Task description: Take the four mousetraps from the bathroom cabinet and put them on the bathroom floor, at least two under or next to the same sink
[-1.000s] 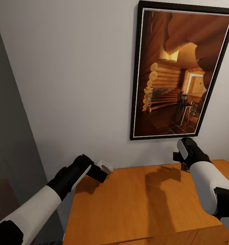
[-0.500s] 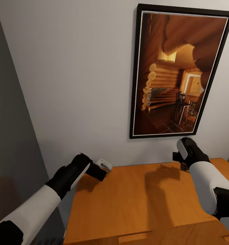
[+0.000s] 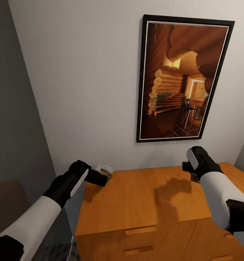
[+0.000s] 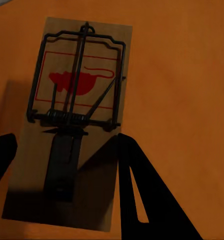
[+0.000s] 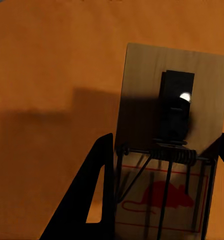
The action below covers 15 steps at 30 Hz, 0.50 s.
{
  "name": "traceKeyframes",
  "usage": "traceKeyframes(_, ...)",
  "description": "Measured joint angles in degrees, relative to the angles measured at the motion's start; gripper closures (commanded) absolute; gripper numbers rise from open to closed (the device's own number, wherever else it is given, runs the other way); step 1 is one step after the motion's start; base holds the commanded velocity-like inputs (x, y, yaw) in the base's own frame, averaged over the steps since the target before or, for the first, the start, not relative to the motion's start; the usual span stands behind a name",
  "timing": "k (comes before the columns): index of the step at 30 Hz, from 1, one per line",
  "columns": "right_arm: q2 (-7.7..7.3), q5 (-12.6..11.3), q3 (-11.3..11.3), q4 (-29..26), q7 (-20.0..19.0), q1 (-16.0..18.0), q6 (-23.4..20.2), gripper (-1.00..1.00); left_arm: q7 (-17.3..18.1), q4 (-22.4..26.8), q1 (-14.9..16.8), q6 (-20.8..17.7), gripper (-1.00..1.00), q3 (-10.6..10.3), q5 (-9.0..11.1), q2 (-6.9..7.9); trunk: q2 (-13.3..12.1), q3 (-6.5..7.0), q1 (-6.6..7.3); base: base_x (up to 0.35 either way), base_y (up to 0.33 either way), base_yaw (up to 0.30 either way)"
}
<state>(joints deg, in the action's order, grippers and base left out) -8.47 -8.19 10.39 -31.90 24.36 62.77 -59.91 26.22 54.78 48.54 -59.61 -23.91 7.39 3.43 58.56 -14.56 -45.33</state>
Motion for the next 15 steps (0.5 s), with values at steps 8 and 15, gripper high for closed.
traceKeyframes(8, 0.20, -0.1, -2.4, 0.0, -1.9, 0.0, 0.0, 1.00, -8.7, -2.9, 0.0, 0.1, 1.00, 11.2, 0.4, -0.75, 0.0, 0.00, 0.00, -0.001, 0.000, 0.000)
traceKeyframes(15, -0.05, 0.0, -2.6, -0.3, -10.7, -0.2, 0.0, 1.00, -8.9, -2.9, 0.0, 0.4, 1.00, 11.5, 0.7, -1.37, 0.0, 0.00, -0.02, -0.147, -0.089, 0.000)
